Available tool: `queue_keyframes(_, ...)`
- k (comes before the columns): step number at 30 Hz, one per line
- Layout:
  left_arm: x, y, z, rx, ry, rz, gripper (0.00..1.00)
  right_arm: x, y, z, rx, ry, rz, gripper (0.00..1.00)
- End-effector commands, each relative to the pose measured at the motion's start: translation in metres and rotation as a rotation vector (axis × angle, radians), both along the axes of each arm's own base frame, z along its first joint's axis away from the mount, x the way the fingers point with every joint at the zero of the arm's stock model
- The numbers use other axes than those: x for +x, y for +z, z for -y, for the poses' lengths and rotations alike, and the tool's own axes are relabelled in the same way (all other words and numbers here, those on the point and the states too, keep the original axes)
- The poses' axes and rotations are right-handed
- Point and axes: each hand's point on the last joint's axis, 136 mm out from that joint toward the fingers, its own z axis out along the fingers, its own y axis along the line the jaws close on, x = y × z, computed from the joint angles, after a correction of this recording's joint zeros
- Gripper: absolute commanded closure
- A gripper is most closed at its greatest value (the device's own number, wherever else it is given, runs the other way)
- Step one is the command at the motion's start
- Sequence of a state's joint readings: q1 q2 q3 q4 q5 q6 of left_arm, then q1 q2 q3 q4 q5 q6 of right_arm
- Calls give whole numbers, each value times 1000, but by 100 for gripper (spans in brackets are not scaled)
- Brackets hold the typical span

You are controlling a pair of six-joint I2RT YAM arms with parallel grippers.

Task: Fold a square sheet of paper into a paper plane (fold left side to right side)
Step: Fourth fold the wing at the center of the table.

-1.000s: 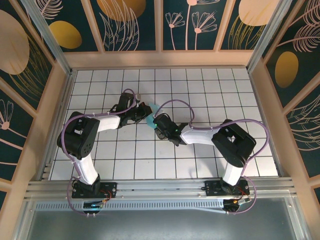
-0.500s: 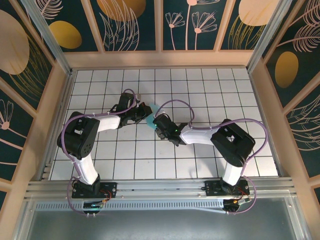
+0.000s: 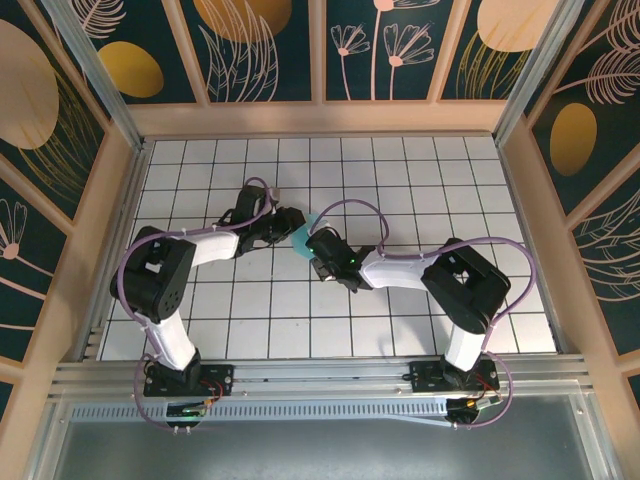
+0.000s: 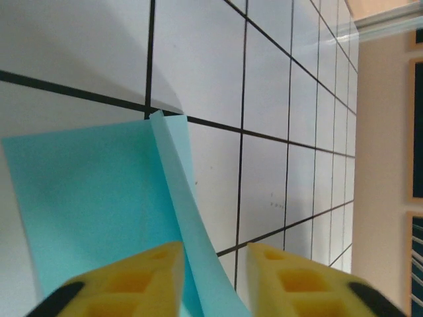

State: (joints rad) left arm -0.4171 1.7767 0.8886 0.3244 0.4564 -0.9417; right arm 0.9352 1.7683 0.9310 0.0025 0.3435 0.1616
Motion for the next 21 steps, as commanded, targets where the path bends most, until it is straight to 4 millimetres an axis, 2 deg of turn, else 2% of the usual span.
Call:
queue_keyframes(1, 1, 20, -21, 23, 46, 52, 60, 0, -6, 0, -25, -1, 0, 97)
queue_keyframes(6, -3, 33, -59, 75, 103, 85, 51, -2, -9, -2, -26, 17, -16, 99)
queue_keyframes(12, -19, 35, -93, 123, 148, 88, 46, -4, -12, -7, -6, 43, -57, 100)
queue_keyframes(16, -35, 30, -98, 127, 152, 79, 44, -8, -10, -11, 64, 65, -120, 100)
queue_keyframes(21, -52, 19, -92, 90, 100, 63, 45, -16, -3, -17, 182, 115, -233, 100)
